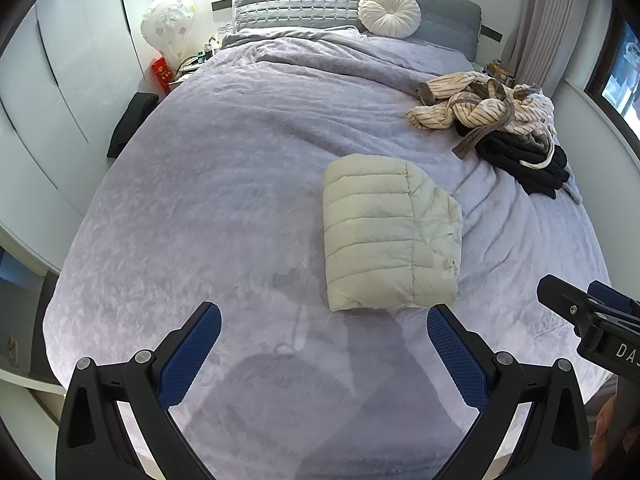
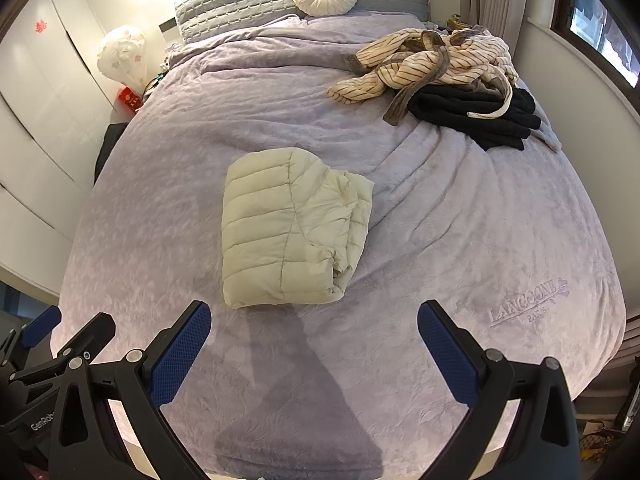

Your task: Fold large clothes

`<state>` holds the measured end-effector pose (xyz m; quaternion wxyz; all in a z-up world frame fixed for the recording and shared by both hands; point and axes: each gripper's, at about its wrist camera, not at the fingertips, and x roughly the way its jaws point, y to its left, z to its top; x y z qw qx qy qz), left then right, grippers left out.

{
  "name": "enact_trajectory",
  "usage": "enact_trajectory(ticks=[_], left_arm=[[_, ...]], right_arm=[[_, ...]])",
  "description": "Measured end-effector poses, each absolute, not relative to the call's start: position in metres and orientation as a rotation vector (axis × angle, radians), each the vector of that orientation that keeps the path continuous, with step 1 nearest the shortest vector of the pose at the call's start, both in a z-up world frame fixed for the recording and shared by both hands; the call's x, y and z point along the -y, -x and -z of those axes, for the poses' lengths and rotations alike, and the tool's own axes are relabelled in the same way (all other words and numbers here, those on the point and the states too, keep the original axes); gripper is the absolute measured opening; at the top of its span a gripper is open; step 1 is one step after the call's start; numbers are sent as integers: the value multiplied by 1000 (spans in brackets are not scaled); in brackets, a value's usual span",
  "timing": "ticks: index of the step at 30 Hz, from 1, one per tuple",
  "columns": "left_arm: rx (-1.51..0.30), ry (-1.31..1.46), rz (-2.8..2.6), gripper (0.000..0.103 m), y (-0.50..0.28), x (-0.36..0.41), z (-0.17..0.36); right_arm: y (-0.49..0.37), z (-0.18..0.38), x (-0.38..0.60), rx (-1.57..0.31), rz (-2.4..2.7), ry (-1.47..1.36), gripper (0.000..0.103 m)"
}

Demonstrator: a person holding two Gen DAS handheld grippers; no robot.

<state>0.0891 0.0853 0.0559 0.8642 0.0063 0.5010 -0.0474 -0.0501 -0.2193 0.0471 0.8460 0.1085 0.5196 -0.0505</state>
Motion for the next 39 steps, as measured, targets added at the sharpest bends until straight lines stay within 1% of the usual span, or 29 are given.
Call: enact_trajectory(ticks=[39], left_arm=[[-1055,-15,99,103,-87,-85,-52]], right_arm=[[52,-44,217,-1107,103,-227,103]])
